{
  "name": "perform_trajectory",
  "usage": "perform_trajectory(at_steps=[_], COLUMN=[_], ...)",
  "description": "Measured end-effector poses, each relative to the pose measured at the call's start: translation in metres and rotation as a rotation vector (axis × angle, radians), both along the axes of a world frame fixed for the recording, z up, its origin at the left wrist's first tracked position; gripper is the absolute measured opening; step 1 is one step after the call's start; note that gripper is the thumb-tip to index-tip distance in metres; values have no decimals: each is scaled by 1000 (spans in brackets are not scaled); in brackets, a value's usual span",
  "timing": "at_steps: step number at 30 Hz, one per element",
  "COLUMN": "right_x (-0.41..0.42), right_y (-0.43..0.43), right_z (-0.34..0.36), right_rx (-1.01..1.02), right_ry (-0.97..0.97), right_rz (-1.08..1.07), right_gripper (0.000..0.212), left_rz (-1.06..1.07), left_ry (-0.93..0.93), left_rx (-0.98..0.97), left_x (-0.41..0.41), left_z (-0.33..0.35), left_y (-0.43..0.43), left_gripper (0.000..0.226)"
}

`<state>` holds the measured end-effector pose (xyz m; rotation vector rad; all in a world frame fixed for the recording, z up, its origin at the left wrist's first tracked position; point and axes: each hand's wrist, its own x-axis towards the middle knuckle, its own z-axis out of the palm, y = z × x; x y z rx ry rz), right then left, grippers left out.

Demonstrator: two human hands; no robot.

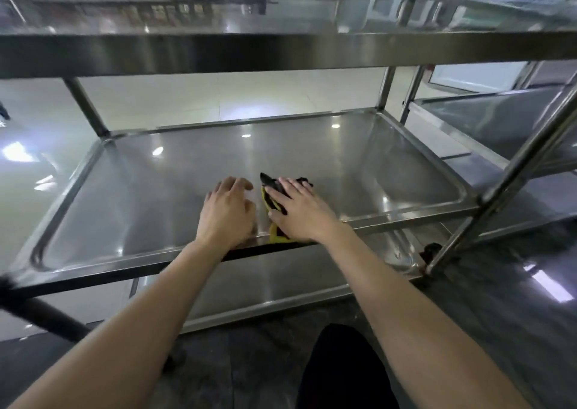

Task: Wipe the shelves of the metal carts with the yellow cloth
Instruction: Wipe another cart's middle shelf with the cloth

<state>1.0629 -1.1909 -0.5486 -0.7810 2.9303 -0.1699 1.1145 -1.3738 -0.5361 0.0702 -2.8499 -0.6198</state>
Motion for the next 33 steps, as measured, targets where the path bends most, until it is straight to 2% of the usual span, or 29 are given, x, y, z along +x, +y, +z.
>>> perform_trajectory(at_steps=[3,7,9,11,13,17,19,21,23,26,28,31,33], right_x=[-11,-43,-50,-47,-36,15,31,25,-2,-57,-93,-126,-126], right_y=[47,126,119,67,-9,-138,-147,-119,-69,9,27,-26,-102], right_z=[0,-7,-7,-1,4,7,7,8,6,1,-2,-4,-2], right_rx=[-40,-2,26,42,34,-6,-26,-52,-64,-60,-38,-3,20], right_ry=[-37,-52,-30,17,41,36,-15,-49,-47,-17,-31,6,64], right_rz=[-100,-431,-560,-593,-448,-20,131,195,90,-310,-546,-667,-530], right_gripper=[68,82,75,71,70,69,67,65,64,68,71,79,77], left_rz=[32,59,93,130,155,131,123,116,111,134,144,156,171], left_ry=[-16,-42,-48,-73,-102,-138,-145,-118,-83,-52,-46,-30,-18], left_rx=[-100,-171,-185,-174,-152,-158,-143,-127,-111,-114,-115,-126,-125], left_x=[14,36,46,55,59,58,59,63,66,67,67,66,64], left_z=[-3,-9,-13,-18,-26,-30,-29,-29,-30,-29,-28,-29,-31], left_y=[-52,-115,-147,-168,-176,-178,-179,-178,-176,-172,-168,-164,-166], left_gripper=[39,41,53,63,58,52,52,50,47,47,47,46,46])
